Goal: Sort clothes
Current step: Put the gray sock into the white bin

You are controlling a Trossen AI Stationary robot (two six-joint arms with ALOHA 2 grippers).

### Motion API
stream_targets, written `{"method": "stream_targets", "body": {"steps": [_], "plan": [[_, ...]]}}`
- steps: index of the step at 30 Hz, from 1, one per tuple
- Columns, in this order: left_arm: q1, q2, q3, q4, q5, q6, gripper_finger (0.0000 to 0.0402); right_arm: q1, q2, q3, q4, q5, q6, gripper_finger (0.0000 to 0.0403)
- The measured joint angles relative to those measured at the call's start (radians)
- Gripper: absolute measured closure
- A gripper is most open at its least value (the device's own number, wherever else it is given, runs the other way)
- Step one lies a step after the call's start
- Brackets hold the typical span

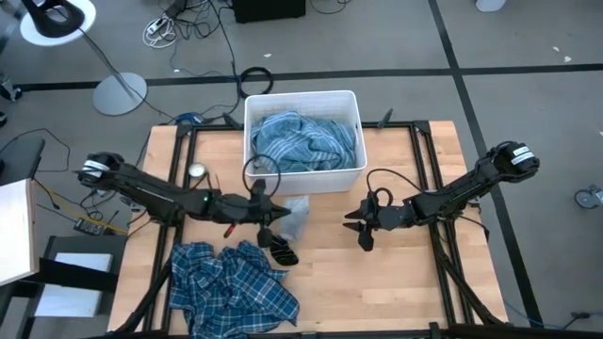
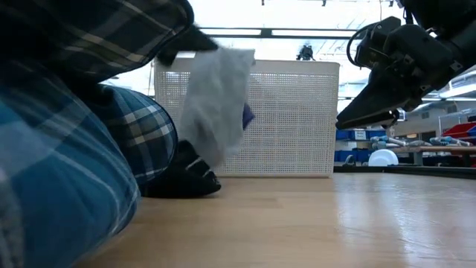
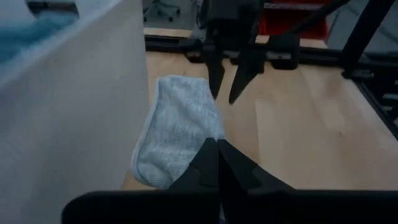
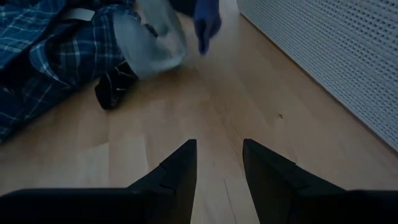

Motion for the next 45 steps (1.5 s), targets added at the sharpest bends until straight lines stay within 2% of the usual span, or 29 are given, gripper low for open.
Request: {"method": "stream_targets", "body": {"steps": [5,8,11,18,45], "plan": [[0.009,0.0,0.229,-0.291,-0.027,0.078,0.0401,0.0,0.0,0.0,0.006,0.0,0.0,0.027],[0.019,0.0,0.347,-0.407,-0.029,0.1,0.0401,0.0,0.0,0.0,0.008,0.0,0.0,0.027],[0.019,-0.001,0.414,-0.464,-0.011,0.12,0.0401,0.0,0.0,0.0,0.014,0.0,0.0,0.027],[0.018,0.009,0.423,-0.491,0.052,0.115,0.0401,0.0,0.0,0.0,0.014,0.0,0.0,0.027],[0.018,0.023,0.422,-0.503,0.055,0.093,0.0396,0.0,0.0,0.0,0.015,0.0,0.0,0.027]]}}
